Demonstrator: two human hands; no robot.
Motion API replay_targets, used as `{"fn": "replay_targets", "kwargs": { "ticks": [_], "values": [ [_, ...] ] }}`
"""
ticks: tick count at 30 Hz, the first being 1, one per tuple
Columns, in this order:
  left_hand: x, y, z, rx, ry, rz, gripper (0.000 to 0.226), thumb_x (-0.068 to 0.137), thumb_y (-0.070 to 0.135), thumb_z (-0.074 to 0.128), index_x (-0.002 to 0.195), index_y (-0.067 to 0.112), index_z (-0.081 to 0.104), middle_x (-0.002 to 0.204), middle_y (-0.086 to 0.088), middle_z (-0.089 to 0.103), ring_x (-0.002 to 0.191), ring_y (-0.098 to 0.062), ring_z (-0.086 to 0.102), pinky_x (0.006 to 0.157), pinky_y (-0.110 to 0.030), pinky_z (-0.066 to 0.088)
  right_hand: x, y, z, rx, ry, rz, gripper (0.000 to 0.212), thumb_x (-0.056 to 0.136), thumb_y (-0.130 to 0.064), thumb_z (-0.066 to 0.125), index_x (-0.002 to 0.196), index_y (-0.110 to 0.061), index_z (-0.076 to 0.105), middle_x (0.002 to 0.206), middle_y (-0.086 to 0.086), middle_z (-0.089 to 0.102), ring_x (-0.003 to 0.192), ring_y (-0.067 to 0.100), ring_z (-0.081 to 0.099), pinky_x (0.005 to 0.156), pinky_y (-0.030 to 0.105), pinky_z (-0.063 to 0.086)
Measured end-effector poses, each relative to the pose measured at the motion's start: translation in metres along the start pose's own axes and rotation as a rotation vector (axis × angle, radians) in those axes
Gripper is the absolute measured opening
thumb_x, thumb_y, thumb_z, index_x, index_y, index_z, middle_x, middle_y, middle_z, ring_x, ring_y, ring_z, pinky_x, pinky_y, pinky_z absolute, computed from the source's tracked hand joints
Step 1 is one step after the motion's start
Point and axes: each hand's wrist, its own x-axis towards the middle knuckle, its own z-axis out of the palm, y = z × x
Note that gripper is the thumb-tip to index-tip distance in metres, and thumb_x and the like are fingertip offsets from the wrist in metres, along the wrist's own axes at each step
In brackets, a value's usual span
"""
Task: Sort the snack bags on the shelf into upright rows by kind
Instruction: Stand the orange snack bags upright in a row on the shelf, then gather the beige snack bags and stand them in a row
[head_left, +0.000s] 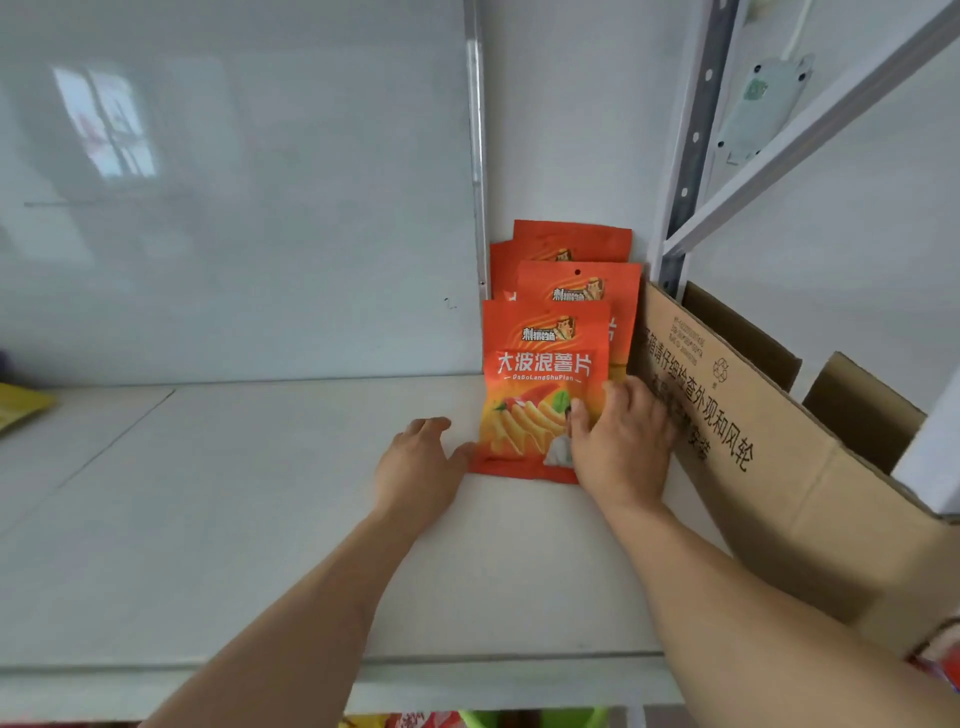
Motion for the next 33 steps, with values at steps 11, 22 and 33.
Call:
{"fn": "replay_targets", "kwargs": {
  "ticks": [11,22,33],
  "values": [
    [-0.053,-0.105,-0.074,0.441,0.132,0.184,0.036,0.102,0.04,0.05,0.126,0.02,0.067,0.129,0.002,0.066,0.122,-0.024,0.059,0.101,-0.036,0.042,-0.059,-0.125,-0.004,-0.114,-0.223,-0.657,0.022,0.097,-0.026,0.052,0.097,-0.016,0.071,0.101,0.004,0.069,0.096,0.029,0.062,0.083,0.041,0.045],
    [-0.115,-0.294,-0.21,0.556,0.225,0.11,0.036,0.104,0.039,0.041,0.125,0.02,0.064,0.128,0.002,0.064,0.124,-0.022,0.055,0.104,-0.035,0.039,-0.178,-0.341,0.004,-0.048,-0.41,-0.745,0.033,0.105,-0.027,0.031,0.113,-0.018,0.062,0.117,0.001,0.064,0.108,0.024,0.055,0.089,0.037,0.041],
    [-0.126,-0.439,-0.297,0.496,0.312,-0.108,0.038,0.104,0.041,0.04,0.13,0.022,0.062,0.132,0.004,0.061,0.127,-0.022,0.052,0.102,-0.036,0.041,-0.227,-0.524,0.036,0.055,-0.442,-0.839,0.032,0.105,-0.029,0.033,0.115,-0.016,0.06,0.118,0.003,0.063,0.109,0.027,0.055,0.084,0.037,0.04]
  ]
}}
